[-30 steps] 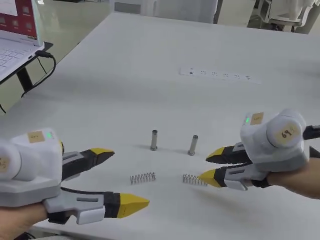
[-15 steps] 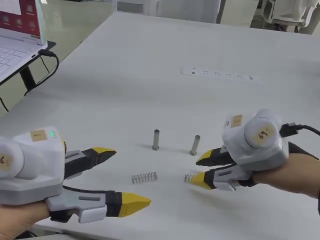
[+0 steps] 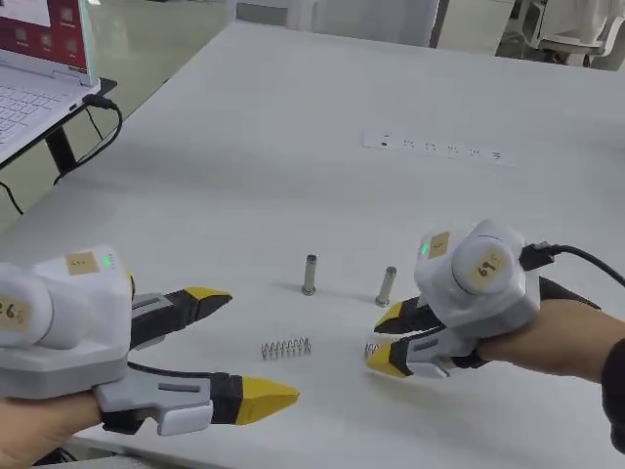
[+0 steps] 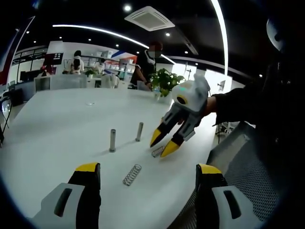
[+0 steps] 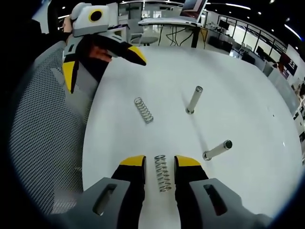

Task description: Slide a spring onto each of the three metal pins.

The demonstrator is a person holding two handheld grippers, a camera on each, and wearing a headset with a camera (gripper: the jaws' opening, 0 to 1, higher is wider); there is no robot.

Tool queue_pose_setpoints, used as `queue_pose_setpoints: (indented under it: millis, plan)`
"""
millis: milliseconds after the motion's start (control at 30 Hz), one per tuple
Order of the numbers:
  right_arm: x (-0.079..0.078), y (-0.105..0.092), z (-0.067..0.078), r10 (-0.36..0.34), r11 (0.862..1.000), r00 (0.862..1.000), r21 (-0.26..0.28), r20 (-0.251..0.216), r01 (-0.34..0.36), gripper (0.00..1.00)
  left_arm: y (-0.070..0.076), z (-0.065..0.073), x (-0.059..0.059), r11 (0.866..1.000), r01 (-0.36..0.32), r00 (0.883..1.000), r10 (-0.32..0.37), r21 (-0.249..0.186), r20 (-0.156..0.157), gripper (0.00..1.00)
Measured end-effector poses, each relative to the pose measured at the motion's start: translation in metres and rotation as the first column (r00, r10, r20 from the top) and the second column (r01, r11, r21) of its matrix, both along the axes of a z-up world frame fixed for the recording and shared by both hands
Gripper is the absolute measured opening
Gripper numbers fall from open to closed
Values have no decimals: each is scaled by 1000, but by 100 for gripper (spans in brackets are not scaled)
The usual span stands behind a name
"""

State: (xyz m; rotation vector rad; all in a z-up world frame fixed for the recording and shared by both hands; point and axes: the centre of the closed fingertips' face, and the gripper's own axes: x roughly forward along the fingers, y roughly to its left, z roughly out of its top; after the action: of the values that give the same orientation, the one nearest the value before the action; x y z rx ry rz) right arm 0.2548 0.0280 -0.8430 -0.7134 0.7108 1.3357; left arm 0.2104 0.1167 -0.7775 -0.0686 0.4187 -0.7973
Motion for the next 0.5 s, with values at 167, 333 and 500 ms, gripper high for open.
queue_pose_setpoints:
  millis: [167, 333, 500]
  plan:
    - [0, 3, -2, 15, 1000, 1000, -16, -5, -16, 21, 0, 1, 0, 1000, -3, 1000, 3, -4, 1, 78]
    - [-1, 4, -5, 28, 999, 1000, -35, -8, -28, 19, 1, 1, 0, 1000, -4, 1000, 4, -6, 0, 78]
    - [-1, 3, -8, 35, 998, 999, -52, -12, -35, 17, 0, 1, 0, 1000, -5, 1000, 5, -9, 0, 78]
